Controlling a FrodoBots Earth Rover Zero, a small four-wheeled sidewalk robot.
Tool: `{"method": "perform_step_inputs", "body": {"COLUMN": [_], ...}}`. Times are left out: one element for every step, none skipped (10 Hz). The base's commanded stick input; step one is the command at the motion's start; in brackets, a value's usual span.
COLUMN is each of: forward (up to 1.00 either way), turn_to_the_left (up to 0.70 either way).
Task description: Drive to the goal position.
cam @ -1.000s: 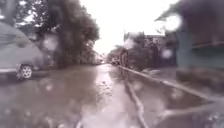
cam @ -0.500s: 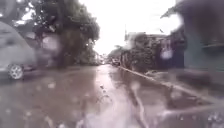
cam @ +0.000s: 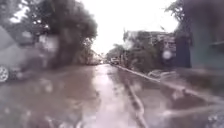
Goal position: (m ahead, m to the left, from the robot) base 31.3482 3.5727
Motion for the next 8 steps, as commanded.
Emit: {"method": "perform_step_inputs", "body": {"forward": [1.0, 1.0, 1.0, 1.0, 1.0, 1.0, 1.0, 1.0], "turn_to_the_left": [0.0, 0.0, 0.0, 0.0, 0.0, 0.0, 0.0, 0.0]}}
